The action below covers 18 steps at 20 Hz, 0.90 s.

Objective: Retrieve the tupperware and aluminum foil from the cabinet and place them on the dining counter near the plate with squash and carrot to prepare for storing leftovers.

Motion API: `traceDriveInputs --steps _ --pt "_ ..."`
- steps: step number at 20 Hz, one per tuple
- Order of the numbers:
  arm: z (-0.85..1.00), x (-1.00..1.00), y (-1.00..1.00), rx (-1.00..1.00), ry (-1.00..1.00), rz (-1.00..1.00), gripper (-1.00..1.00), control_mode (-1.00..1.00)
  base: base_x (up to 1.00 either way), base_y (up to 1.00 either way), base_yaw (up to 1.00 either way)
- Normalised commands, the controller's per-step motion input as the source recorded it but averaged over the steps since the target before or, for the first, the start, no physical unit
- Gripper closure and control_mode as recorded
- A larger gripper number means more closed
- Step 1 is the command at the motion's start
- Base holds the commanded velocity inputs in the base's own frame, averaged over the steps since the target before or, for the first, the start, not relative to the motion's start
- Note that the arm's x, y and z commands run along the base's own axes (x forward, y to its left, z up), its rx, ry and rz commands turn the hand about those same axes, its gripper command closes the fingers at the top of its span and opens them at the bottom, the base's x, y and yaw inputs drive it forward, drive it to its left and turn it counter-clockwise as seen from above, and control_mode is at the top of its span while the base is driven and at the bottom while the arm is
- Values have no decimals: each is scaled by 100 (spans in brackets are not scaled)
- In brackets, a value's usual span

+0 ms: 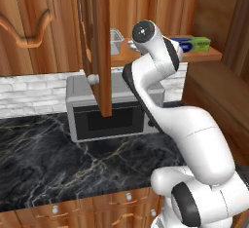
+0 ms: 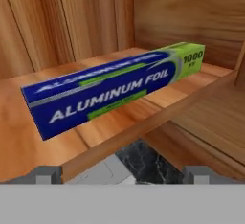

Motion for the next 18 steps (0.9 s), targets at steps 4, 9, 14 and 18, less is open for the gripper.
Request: traceDriveInputs --steps 4,9,14,18 --pt "13 35 0 7 0 -28 -100 -100 0 0 0" --pt "14 32 0 5 0 -22 -100 -100 0 0 0" --pt "1 34 -18 11 0 -13 -100 -100 0 0 0" --pt "0 25 -17 7 0 -11 -100 -100 0 0 0"
